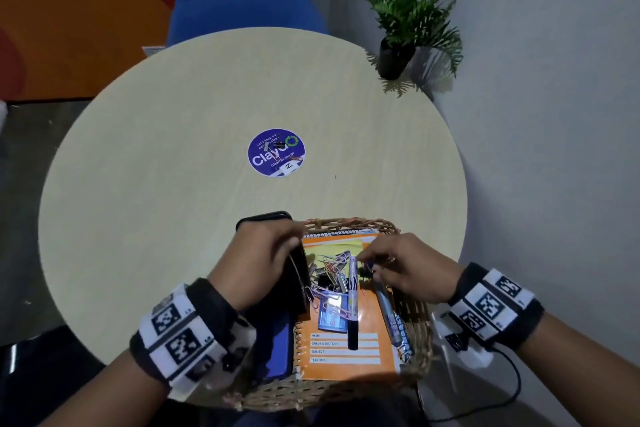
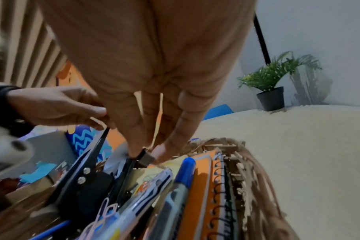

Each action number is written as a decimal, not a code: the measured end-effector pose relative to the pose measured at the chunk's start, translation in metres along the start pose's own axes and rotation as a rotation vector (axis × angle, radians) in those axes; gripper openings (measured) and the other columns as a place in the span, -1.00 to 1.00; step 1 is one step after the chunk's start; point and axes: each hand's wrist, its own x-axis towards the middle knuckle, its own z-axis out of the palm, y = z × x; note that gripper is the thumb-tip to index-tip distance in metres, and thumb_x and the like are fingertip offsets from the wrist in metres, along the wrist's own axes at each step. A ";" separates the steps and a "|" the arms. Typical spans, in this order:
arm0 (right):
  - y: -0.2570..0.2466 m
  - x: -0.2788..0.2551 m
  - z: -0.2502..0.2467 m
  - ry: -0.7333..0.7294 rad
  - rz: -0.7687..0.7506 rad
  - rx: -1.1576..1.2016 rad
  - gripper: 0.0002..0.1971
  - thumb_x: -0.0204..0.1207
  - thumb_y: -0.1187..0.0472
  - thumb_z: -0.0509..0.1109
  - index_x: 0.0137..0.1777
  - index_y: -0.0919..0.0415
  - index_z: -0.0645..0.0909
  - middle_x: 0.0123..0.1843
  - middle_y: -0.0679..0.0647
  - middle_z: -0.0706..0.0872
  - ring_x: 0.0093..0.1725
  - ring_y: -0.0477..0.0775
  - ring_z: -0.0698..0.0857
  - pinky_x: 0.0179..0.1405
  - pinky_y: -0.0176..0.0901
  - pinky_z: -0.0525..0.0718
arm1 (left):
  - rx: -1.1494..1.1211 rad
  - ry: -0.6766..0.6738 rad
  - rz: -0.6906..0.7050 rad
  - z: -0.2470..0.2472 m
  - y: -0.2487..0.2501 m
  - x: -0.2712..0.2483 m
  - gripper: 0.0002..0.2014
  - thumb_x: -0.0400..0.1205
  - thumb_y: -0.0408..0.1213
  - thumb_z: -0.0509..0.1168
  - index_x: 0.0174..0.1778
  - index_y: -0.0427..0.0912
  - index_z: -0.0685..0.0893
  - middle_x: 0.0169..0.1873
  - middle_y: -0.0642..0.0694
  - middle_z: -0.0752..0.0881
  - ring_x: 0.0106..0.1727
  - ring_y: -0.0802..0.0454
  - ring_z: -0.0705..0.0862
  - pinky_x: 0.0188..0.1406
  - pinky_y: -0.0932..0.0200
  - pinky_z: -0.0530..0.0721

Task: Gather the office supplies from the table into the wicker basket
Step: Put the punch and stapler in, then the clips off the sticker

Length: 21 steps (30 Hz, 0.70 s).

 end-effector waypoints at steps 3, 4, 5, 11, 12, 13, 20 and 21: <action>-0.004 0.001 -0.003 -0.054 0.012 -0.103 -0.64 0.49 0.22 0.45 0.29 0.04 0.65 0.11 -0.07 0.74 0.03 -0.09 0.69 0.09 -0.22 0.65 | 0.004 0.103 -0.118 -0.026 -0.020 0.019 -0.79 0.61 -0.34 0.31 0.13 -0.10 0.74 -0.05 -0.01 0.83 -0.03 0.10 0.76 0.06 0.30 0.59; -0.004 0.004 -0.008 -0.031 0.015 -0.100 -0.65 0.48 0.20 0.47 0.28 0.03 0.65 0.10 -0.08 0.74 0.01 -0.13 0.69 0.07 -0.27 0.64 | -0.003 0.133 -0.160 -0.035 -0.028 0.027 -0.79 0.61 -0.33 0.32 0.14 -0.13 0.73 -0.06 -0.04 0.83 -0.06 0.09 0.76 0.06 0.28 0.58; -0.005 0.009 -0.014 0.002 0.022 -0.070 -0.66 0.48 0.20 0.48 0.26 0.04 0.66 0.08 -0.09 0.74 -0.02 -0.19 0.69 0.04 -0.34 0.64 | 0.006 0.163 -0.192 -0.042 -0.037 0.035 -0.79 0.61 -0.33 0.32 0.14 -0.16 0.73 -0.06 -0.07 0.82 -0.09 0.07 0.75 0.05 0.27 0.56; -0.017 0.085 -0.054 0.144 0.014 -0.037 -0.72 0.47 0.29 0.48 0.18 0.16 0.69 0.09 0.07 0.76 0.04 0.03 0.70 0.05 -0.05 0.73 | 0.218 0.138 -0.287 -0.053 -0.097 0.095 -0.81 0.62 -0.29 0.30 0.11 -0.15 0.74 0.01 -0.11 0.82 0.00 -0.08 0.77 0.14 0.08 0.64; -0.018 0.104 -0.059 0.125 0.018 -0.074 -0.71 0.47 0.28 0.49 0.19 0.16 0.69 0.09 0.09 0.76 0.04 0.05 0.70 0.08 -0.02 0.72 | 0.270 0.093 -0.298 -0.050 -0.106 0.104 -0.80 0.62 -0.27 0.29 0.12 -0.10 0.74 0.05 -0.10 0.81 0.04 -0.09 0.76 0.15 0.05 0.65; -0.018 0.125 -0.063 0.095 0.034 -0.119 -0.70 0.46 0.27 0.50 0.20 0.16 0.69 0.10 0.09 0.76 0.03 0.06 0.71 0.10 -0.03 0.70 | 0.325 0.043 -0.306 -0.046 -0.113 0.114 -0.78 0.63 -0.26 0.28 0.15 -0.06 0.73 0.11 -0.09 0.79 0.09 -0.11 0.74 0.15 0.01 0.65; 0.005 0.250 -0.050 0.113 0.272 -0.344 -0.77 0.39 0.18 0.51 0.06 0.04 0.70 0.04 0.07 0.76 0.01 0.20 0.75 -0.05 -0.10 0.66 | 0.524 -0.098 -0.286 -0.013 -0.142 0.175 -0.71 0.66 -0.17 0.18 0.26 0.07 0.65 0.18 -0.20 0.57 0.19 -0.26 0.62 0.00 0.02 0.54; 0.010 0.258 -0.045 0.122 0.299 -0.339 -0.81 0.36 0.19 0.50 -0.02 0.04 0.70 -0.02 0.07 0.77 -0.04 0.21 0.76 -0.13 -0.12 0.67 | 0.531 -0.079 -0.285 -0.010 -0.144 0.181 -0.73 0.65 -0.15 0.19 0.24 0.06 0.66 0.15 -0.20 0.57 0.17 -0.26 0.62 -0.04 0.04 0.53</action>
